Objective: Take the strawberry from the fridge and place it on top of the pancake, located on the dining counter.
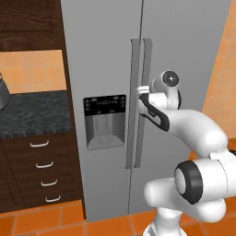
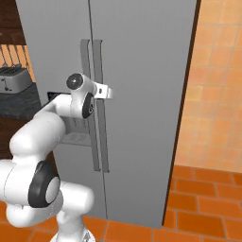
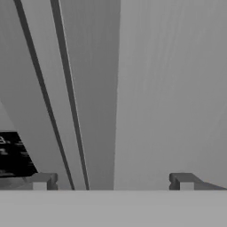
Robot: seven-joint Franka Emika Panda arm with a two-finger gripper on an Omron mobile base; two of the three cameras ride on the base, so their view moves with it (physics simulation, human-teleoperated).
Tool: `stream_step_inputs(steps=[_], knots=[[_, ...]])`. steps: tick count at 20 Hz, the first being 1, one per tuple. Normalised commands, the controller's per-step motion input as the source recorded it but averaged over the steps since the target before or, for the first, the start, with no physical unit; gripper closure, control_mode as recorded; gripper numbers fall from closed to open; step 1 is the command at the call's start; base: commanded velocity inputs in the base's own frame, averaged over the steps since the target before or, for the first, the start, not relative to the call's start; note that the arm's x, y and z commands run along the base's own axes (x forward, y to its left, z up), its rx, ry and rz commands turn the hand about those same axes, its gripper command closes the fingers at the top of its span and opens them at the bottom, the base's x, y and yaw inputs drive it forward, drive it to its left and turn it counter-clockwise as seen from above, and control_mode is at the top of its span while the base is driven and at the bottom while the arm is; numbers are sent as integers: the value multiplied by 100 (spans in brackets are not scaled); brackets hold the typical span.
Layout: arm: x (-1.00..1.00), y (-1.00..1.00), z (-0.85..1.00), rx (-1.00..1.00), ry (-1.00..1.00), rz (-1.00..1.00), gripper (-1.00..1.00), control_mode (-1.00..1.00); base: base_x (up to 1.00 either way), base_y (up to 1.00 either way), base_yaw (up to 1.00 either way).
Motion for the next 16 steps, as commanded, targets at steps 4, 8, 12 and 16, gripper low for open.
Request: stream_step_inputs(steps=[4,8,12,16], knots=[[35,0,4,1,0,9,-100,-100,0,0,0],[59,0,0,0,0,1,-100,-100,0,0,0],[57,0,0,0,-4,0,-100,-100,0,0,0],[54,0,0,0,-6,0,-100,-100,0,0,0]])
